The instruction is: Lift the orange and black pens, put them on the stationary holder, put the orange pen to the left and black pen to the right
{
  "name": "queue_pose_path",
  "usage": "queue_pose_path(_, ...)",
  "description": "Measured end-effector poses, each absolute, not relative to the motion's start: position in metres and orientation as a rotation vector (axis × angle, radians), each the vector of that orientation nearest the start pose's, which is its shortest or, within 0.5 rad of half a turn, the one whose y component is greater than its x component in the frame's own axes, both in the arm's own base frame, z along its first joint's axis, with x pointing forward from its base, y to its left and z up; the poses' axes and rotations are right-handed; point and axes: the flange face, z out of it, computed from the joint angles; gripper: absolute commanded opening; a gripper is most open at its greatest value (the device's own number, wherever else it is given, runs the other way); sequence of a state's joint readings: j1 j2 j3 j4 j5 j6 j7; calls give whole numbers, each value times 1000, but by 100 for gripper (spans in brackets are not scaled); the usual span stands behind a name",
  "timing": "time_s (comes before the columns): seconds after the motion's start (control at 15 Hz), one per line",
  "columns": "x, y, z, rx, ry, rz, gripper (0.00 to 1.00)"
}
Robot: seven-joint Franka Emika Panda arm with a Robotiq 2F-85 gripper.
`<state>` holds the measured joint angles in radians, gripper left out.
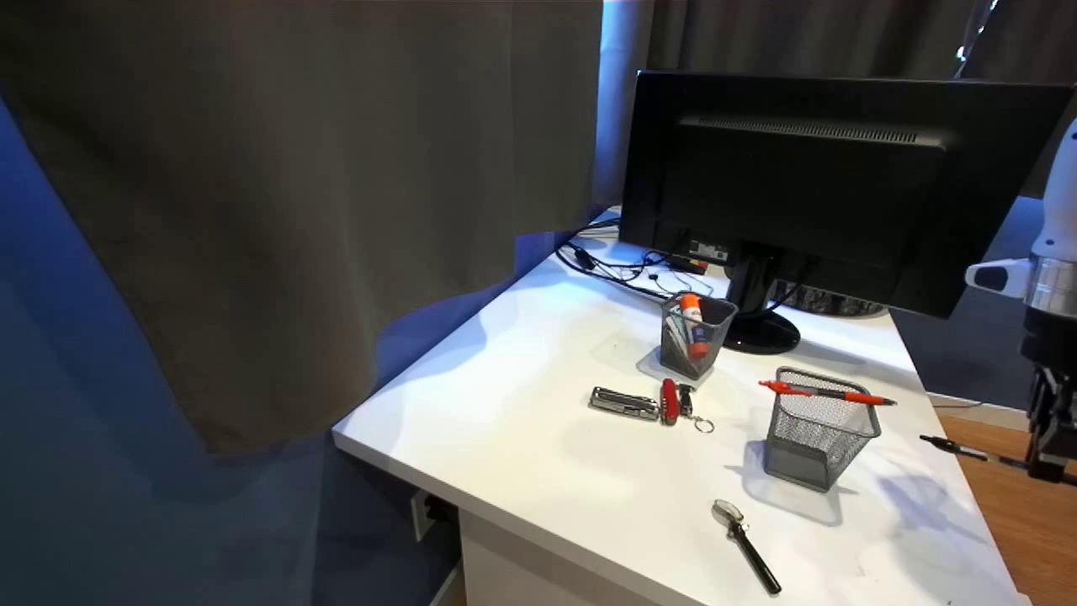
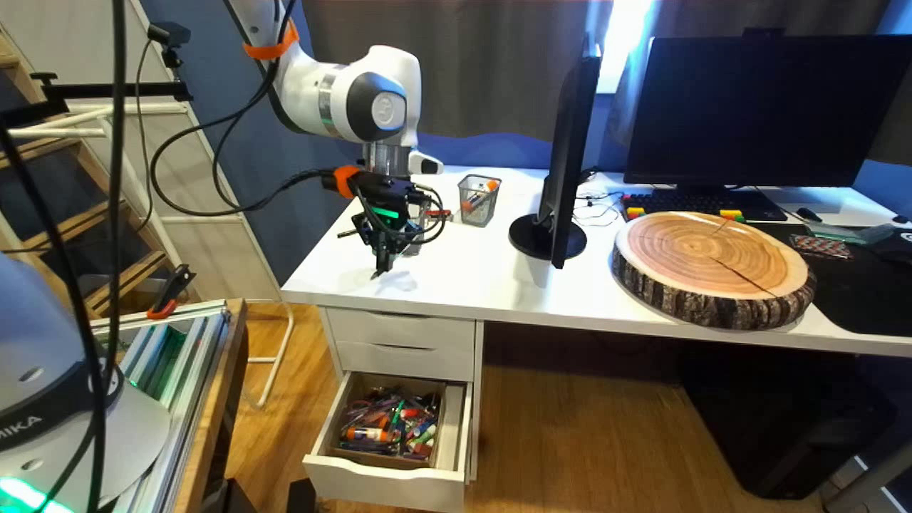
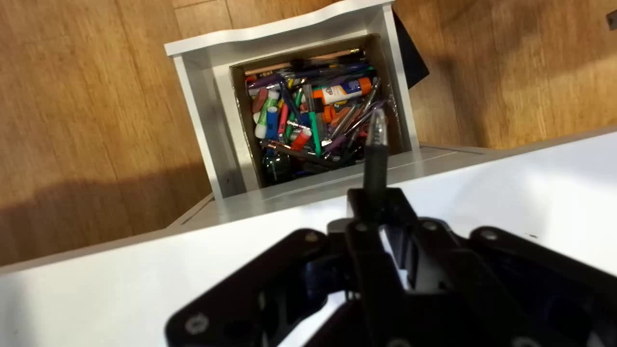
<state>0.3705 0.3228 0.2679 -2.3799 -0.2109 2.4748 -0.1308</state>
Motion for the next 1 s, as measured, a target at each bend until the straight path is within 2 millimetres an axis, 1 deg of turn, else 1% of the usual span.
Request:
queue_pose_path(0.2,383,307,206,-2782,-1627,268,6)
queue_pose_path(0.33,385,316,221,-2712,-1740,232,6)
queue_pose_path(0.67,396,334,240,-2529,-1973,157,6)
queue_pose_path(1.0,415,349,256,-2387,-2122,84,6)
